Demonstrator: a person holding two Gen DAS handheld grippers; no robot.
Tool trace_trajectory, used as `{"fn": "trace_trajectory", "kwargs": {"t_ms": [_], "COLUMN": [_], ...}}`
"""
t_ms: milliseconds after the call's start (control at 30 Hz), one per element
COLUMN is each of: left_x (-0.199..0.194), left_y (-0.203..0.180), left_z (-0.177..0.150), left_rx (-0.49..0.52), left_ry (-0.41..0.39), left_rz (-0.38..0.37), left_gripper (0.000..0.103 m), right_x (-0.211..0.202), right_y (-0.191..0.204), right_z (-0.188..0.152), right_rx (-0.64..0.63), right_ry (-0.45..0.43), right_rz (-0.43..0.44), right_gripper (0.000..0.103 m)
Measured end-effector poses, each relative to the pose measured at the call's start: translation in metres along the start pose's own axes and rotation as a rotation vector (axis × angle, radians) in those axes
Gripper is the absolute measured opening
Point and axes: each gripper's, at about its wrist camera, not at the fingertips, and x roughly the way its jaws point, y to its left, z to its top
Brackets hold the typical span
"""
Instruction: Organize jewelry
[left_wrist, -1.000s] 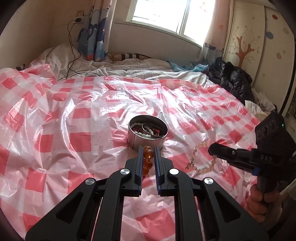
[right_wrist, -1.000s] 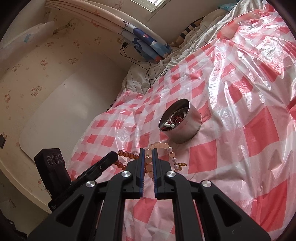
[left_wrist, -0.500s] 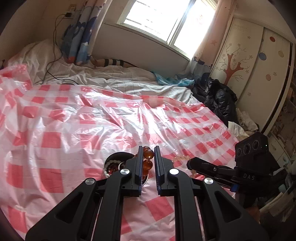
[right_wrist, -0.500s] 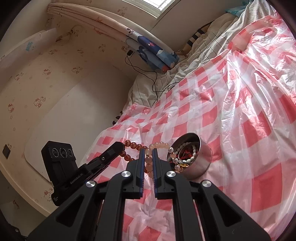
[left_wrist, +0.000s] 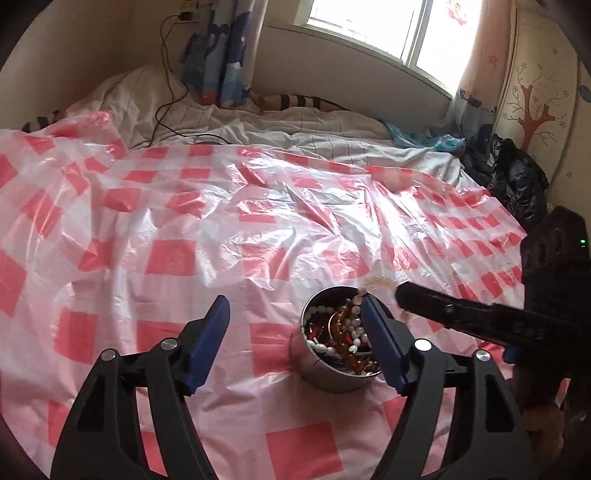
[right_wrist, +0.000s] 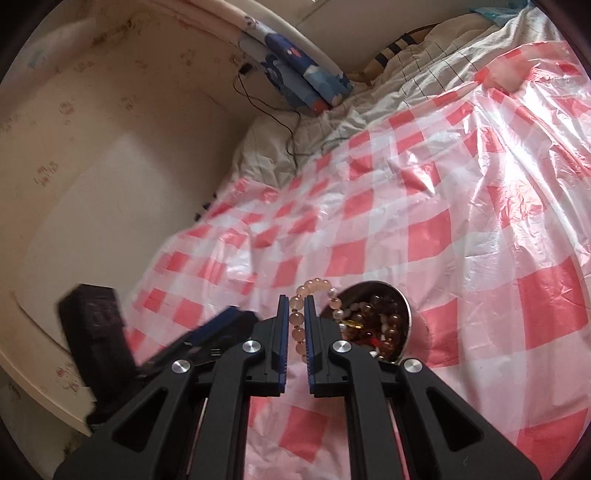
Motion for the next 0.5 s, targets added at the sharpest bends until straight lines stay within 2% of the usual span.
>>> {"fn": "trace_trajectory", "kwargs": {"t_ms": [33, 167, 233, 267, 333, 400, 500], "left_x": [-0.002, -0.011, -0.021, -0.027, -0.037, -0.045, -0.059], "left_y": [0.002, -0.003, -0.008, -0.011, -0.017, -0.021, -0.028], "left_z": [-0.004, -0.029, -0.041, -0.049, -0.063, -0.080, -0.103], "left_rx": [-0.002, 0.061, 0.098, 0.117, 0.147, 0.167, 0.191], "left_ry": [0.009, 0.052, 0.045, 0.040, 0.043, 0.077, 0.098], "left_rz": [0.014, 0.080, 0.098, 0.113, 0.148, 0.159, 0.164], "left_gripper": [0.074, 0.083, 0.090, 0.095, 0.095, 0.095, 0.095], "right_x": [0.002, -0.020, -0.041, -0.054, -0.075, -0.091, -0.114], "right_y": [-0.002, -0.012, -0.015, -0.015, -0.014, -0.009, 0.005], "right_z": [-0.003, -0.013, -0.021, -0.031, -0.052, -0.075, -0.115], "right_rx": [-0.013, -0.004, 0.002, 0.004, -0.008, -0.025, -0.085], "right_ry": [-0.001, -0.046, -0.082, -0.098, -0.101, -0.100, -0.118], "right_rz": [-0.056, -0.174, -0.225, -0.249, -0.310, -0.371, -0.454], "right_gripper": [0.035, 0.050, 0.068, 0.071, 0.084, 0.091, 0.095]}}
